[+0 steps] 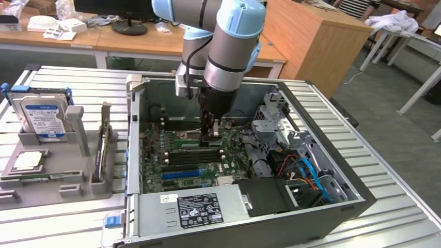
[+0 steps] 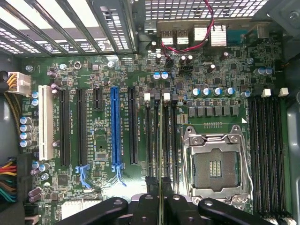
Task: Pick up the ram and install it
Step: 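Insert the ram into the slot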
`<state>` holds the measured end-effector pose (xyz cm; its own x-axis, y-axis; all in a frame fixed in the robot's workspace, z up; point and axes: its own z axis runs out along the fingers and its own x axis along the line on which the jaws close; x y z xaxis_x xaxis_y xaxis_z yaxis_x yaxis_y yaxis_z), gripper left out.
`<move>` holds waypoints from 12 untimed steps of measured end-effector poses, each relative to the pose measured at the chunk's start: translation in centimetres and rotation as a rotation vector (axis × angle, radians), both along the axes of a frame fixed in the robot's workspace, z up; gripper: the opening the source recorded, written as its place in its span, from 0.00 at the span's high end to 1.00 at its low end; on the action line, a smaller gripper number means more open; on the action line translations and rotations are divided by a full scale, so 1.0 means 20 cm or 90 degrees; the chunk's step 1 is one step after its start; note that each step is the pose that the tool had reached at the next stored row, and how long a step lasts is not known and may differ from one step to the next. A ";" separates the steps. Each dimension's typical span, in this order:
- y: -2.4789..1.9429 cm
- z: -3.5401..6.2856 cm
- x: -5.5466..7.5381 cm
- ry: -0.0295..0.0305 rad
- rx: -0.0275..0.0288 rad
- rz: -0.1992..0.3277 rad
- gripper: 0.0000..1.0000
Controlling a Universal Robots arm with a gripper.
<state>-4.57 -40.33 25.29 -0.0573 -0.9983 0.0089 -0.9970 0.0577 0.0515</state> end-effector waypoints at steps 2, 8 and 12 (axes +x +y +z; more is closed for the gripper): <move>0.000 0.000 0.00 0.0000 0.0000 0.000 0.86; 0.000 -0.003 0.00 0.0000 0.0002 0.000 0.86; 0.000 -0.026 0.00 0.0000 0.0000 0.000 0.86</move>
<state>-4.57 -40.33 24.76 -0.0572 -0.9983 0.0089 -0.9970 0.0576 0.0515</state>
